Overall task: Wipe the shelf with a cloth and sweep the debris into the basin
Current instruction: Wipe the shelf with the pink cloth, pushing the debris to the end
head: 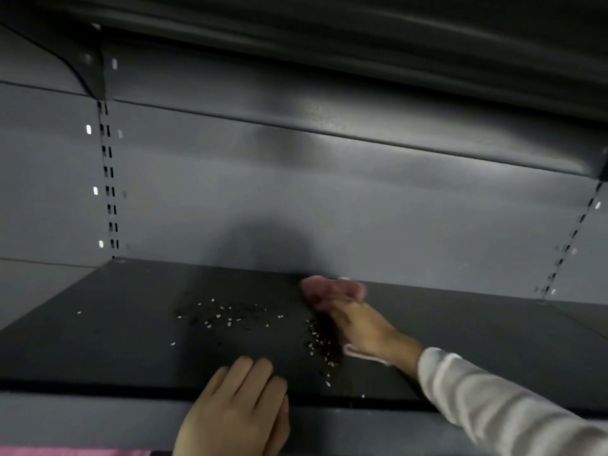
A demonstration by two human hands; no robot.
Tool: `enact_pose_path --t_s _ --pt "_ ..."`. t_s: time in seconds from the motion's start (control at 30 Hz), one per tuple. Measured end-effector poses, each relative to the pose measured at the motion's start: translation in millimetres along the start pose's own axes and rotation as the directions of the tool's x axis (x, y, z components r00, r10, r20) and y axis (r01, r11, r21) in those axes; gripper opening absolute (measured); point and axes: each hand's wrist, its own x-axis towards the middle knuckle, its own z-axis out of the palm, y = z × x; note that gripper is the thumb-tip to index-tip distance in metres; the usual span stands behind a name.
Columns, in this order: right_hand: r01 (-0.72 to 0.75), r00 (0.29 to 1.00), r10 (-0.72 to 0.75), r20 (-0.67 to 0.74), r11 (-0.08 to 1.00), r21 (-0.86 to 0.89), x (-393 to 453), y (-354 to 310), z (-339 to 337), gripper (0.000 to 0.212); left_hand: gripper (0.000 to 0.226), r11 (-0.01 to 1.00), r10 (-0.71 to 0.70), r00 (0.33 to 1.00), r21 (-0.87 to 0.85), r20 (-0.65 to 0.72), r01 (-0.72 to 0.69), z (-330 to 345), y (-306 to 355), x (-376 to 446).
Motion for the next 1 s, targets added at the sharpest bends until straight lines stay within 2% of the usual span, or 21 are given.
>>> enact_pose_path --t_s 0.07,0.13,0.2,0.27,0.33,0.4,0.47,0.57,0.77,0.87,0.93,1.0 --pt "0.069 0.997 -0.061 -0.048 0.978 0.196 1.4 -27.1 1.3 0.032 0.028 1.000 0.012 1.000 -0.009 0.014 -0.011 -0.8 -1.2 -0.2" --pt "0.129 0.991 -0.108 -0.082 0.936 0.327 -2.5 -26.2 -12.6 0.028 0.035 1.000 0.011 1.000 -0.002 0.009 -0.011 -1.0 -4.2 -2.0" --pt "0.150 0.982 -0.094 -0.166 0.919 0.365 -4.1 -8.1 -32.9 0.030 0.040 1.000 -0.008 1.000 0.011 0.012 0.008 -2.6 -8.4 -4.7" --pt "0.028 0.951 0.057 -0.303 0.963 0.269 -1.3 24.2 -45.0 0.030 0.030 0.999 -0.031 0.999 0.021 0.027 0.030 -5.8 -13.5 -7.9" --pt "-0.150 0.945 0.194 -0.261 0.972 0.181 3.8 52.1 -39.6 0.029 0.027 0.998 -0.062 0.997 0.030 0.047 0.060 -8.5 -17.9 -10.5" --pt "-0.229 0.958 0.251 -0.137 0.961 0.156 16.8 59.5 -22.2 0.030 0.027 0.997 -0.080 0.995 0.029 0.062 0.078 -9.5 -19.4 -12.1" --pt "-0.193 0.977 0.204 -0.063 0.970 0.147 32.8 38.5 -9.9 0.032 0.026 0.997 -0.077 0.995 0.019 0.066 0.076 -10.4 -18.6 -12.6" --pt "-0.006 1.000 0.012 -0.029 0.978 0.210 45.8 -11.5 3.8 0.032 0.026 0.996 -0.092 0.993 0.003 0.070 0.093 -13.1 -16.5 -12.2" --pt "0.234 0.972 -0.234 -0.024 0.948 0.215 32.0 -46.9 4.2 0.028 0.026 0.997 -0.065 0.994 -0.030 0.091 0.068 -17.9 -17.0 -11.5" --pt "0.208 0.973 -0.168 -0.156 0.933 0.292 17.3 -32.3 -19.6 0.027 0.026 0.997 -0.060 0.993 -0.035 0.100 0.064 -21.0 -20.8 -12.9" --pt "0.132 0.985 -0.080 -0.152 0.919 0.372 -1.4 -4.9 -39.1 0.030 0.026 0.997 -0.072 0.991 -0.031 0.114 0.076 -24.0 -24.9 -15.7" --pt "0.035 0.993 0.007 -0.122 0.938 0.345 -26.8 28.2 -51.7 0.035 0.026 0.996 -0.081 0.989 -0.029 0.125 0.085 -26.2 -28.7 -18.5"
